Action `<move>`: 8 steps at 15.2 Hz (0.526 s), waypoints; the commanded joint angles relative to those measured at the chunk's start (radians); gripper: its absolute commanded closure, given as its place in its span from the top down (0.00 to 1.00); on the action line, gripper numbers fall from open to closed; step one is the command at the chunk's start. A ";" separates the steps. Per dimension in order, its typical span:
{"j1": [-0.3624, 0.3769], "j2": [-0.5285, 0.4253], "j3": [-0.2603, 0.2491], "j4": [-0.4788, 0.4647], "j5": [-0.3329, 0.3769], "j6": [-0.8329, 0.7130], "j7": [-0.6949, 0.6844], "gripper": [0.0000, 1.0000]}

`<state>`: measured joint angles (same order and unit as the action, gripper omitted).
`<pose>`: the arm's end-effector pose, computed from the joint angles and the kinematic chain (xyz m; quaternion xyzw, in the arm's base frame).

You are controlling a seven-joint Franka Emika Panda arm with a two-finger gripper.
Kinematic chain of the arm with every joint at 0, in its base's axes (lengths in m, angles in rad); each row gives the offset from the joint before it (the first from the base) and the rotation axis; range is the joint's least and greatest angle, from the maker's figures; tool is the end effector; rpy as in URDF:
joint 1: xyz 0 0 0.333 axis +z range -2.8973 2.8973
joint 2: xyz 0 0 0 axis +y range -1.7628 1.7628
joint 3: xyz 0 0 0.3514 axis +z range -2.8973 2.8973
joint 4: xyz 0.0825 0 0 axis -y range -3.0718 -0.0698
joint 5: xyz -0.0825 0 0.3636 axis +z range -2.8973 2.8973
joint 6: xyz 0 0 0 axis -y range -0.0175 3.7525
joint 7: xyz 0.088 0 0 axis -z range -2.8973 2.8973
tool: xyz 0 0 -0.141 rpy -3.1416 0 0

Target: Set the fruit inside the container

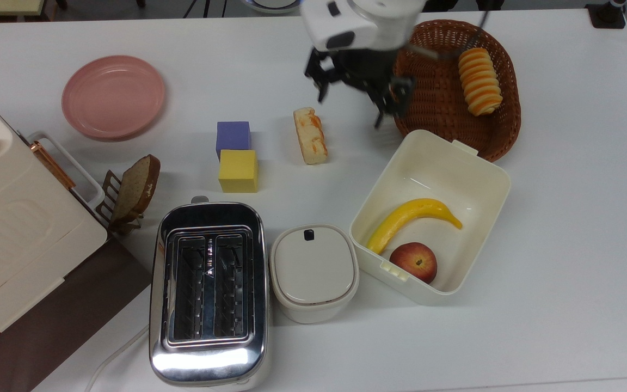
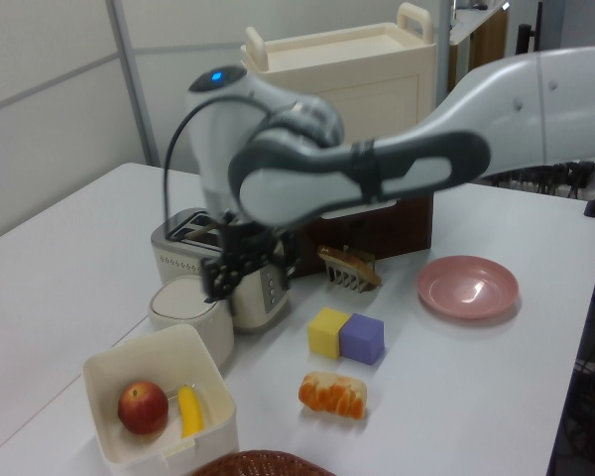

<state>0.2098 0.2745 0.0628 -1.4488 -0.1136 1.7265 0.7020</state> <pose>0.6167 0.1525 0.5353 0.9775 -0.2055 0.0239 0.0412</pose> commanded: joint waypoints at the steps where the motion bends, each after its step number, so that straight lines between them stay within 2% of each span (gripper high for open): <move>1: -0.085 -0.112 -0.003 -0.056 0.058 -0.157 -0.283 1.00; 3: -0.115 -0.167 -0.029 -0.090 0.061 -0.177 -0.436 1.00; 5: -0.119 -0.204 -0.093 -0.108 0.064 -0.183 -0.522 1.00; 8: -0.199 -0.242 -0.109 -0.146 0.066 -0.215 -0.645 1.00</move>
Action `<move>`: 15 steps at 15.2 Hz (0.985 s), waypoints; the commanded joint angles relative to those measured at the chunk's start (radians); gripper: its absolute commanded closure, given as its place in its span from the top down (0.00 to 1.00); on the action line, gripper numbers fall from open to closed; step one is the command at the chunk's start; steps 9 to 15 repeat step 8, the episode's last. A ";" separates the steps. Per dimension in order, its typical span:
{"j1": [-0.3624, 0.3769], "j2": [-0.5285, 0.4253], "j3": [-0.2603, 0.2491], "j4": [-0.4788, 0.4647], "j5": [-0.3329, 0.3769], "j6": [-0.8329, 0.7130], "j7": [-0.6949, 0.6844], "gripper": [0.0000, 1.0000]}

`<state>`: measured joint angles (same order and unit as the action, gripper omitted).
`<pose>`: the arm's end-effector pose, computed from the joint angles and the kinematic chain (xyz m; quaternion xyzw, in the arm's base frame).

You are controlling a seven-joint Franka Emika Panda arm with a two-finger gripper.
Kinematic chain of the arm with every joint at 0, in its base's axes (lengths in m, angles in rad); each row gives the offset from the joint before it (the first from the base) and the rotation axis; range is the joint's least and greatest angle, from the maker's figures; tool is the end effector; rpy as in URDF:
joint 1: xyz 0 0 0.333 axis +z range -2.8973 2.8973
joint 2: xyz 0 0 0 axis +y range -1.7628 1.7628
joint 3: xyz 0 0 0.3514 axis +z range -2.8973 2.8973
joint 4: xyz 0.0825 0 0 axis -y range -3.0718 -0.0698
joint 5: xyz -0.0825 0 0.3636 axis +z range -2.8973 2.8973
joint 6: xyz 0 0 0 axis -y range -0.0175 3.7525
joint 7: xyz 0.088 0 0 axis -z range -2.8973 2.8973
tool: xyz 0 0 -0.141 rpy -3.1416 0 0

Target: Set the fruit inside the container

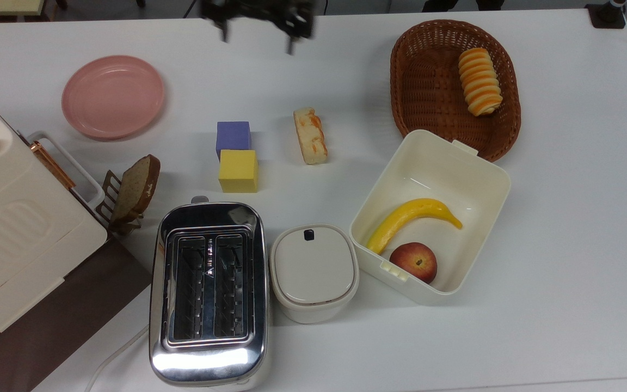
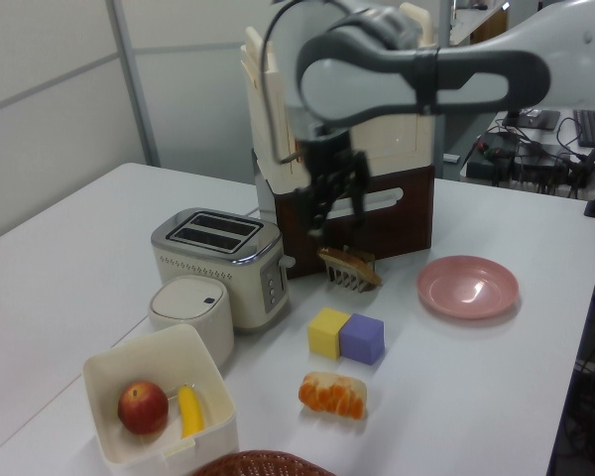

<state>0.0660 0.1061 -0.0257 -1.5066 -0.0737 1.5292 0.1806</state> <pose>0.5619 0.0128 0.5935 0.9959 -0.0700 -0.0372 0.0426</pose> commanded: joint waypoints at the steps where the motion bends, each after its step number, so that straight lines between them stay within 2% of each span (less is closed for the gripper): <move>1: -0.060 -0.072 -0.031 -0.089 0.026 -0.017 -0.144 1.00; 4: -0.060 -0.059 -0.066 -0.086 0.066 -0.009 -0.147 1.00; 15: -0.060 -0.060 -0.066 -0.083 0.071 -0.015 -0.139 1.00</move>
